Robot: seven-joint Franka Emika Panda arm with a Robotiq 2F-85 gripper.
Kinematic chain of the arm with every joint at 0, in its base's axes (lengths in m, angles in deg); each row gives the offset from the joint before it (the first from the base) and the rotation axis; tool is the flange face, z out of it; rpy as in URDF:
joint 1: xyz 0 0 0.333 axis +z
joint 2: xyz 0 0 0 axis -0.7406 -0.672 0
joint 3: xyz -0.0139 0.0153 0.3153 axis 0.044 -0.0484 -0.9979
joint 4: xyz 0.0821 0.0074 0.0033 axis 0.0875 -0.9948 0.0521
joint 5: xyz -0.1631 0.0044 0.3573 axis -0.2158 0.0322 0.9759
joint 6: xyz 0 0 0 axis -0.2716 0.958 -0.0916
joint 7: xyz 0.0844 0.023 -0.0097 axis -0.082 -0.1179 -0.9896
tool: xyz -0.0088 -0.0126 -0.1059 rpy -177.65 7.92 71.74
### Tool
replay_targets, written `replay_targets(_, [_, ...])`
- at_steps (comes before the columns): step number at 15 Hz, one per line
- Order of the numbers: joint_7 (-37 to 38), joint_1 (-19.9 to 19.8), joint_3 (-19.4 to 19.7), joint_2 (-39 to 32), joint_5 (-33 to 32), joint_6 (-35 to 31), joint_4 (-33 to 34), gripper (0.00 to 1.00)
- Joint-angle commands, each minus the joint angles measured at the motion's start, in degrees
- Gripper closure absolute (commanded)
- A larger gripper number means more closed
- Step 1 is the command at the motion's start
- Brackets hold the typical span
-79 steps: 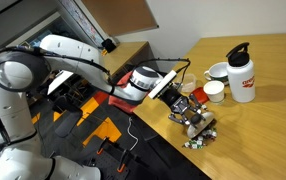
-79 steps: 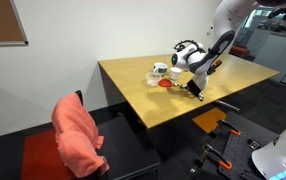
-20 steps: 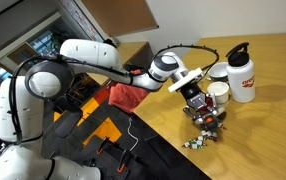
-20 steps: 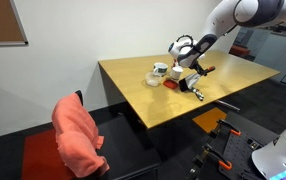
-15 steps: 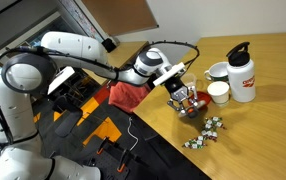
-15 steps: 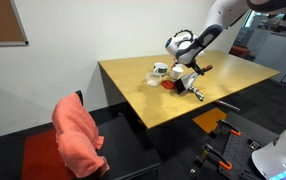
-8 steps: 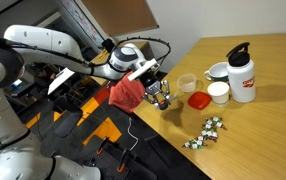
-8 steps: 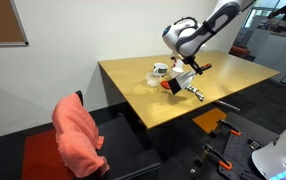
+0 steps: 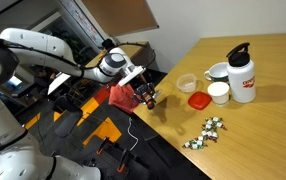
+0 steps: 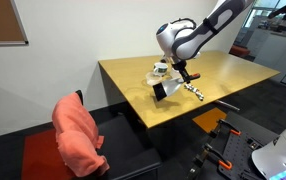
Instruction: Sweep the candy to the right
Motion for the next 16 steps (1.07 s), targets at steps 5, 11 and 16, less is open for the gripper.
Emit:
replay_targets(5, [12.88, 2.55, 1.17, -8.43, 5.59, -11.23, 3.89, 0.88])
replay_targets(11, [13.78, 3.66, 2.43, -15.34, 8.62, -12.33, 9.65, 0.88])
replay_targets(16, [14.22, 4.98, 3.53, -16.57, 8.64, -11.76, 11.85, 0.17])
